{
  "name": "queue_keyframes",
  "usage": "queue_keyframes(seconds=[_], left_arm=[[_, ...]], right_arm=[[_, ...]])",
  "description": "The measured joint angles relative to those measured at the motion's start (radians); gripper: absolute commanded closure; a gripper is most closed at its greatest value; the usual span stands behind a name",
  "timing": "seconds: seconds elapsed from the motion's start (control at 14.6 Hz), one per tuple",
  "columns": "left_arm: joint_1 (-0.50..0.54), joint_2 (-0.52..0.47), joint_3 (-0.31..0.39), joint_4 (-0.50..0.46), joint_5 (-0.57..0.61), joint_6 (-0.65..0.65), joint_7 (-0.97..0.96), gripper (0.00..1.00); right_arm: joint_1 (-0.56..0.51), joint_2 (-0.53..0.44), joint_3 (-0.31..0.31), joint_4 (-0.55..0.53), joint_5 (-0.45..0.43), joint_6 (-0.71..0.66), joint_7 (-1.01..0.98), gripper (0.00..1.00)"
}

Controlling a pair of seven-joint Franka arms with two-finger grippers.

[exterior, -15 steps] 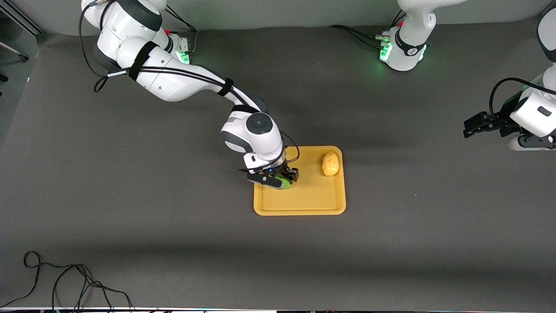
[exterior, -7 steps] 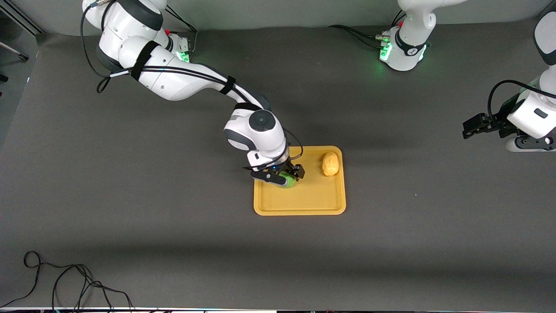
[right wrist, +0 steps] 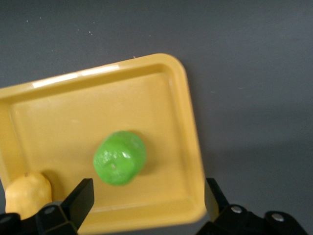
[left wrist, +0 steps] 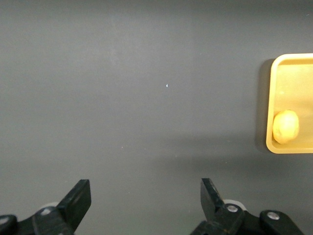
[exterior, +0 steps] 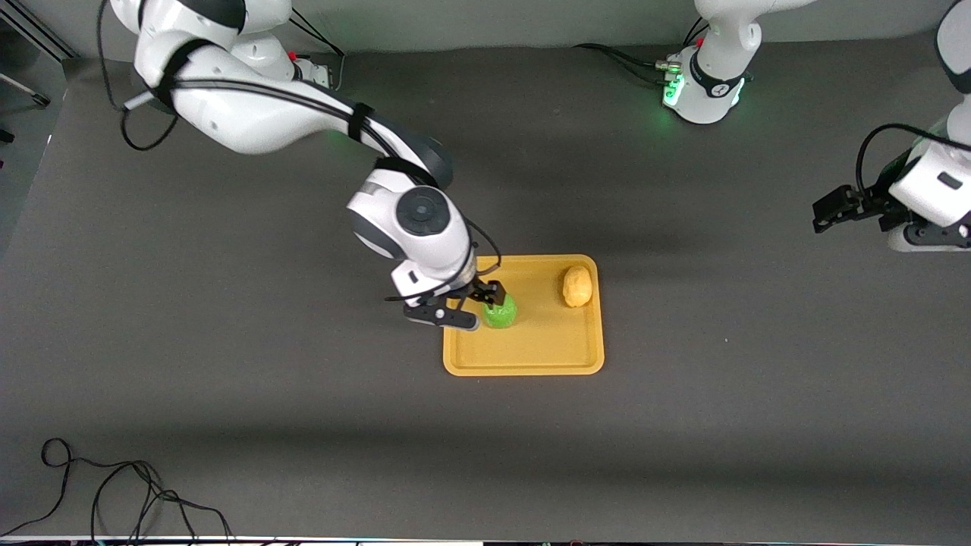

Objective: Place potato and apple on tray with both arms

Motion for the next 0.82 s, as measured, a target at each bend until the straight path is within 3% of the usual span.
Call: queue_keyframes(seconds=[0.14, 0.27, 0.41, 0.62, 0.82], left_arm=[[-0.001, -0.039, -0.005, -0.001, 0.0, -0.01, 0.0, 0.0], [0.0, -0.05, -0.005, -0.004, 0.0, -0.011, 0.0, 0.0], [0.0, -0.047, -0.005, -0.01, 0.0, -0.01, 0.0, 0.0], [0.0, -0.042, -0.004, -0.016, 0.0, -0.01, 0.0, 0.0], [0.0, -0.038, -0.004, -0.02, 0.0, -0.008, 0.0, 0.0]], right_arm=[[-0.005, -0.127, -0.085, 0.018, 0.159, -0.114, -0.21, 0.0], [-0.001, -0.251, -0.251, 0.016, 0.34, -0.174, -0.462, 0.0], [-0.003, -0.338, -0.423, 0.003, 0.461, -0.226, -0.682, 0.0], [-0.008, -0.449, -0.605, -0.063, 0.498, -0.27, -0.895, 0.0], [-0.005, -0.597, -0.7, -0.187, 0.502, -0.266, -0.963, 0.0]])
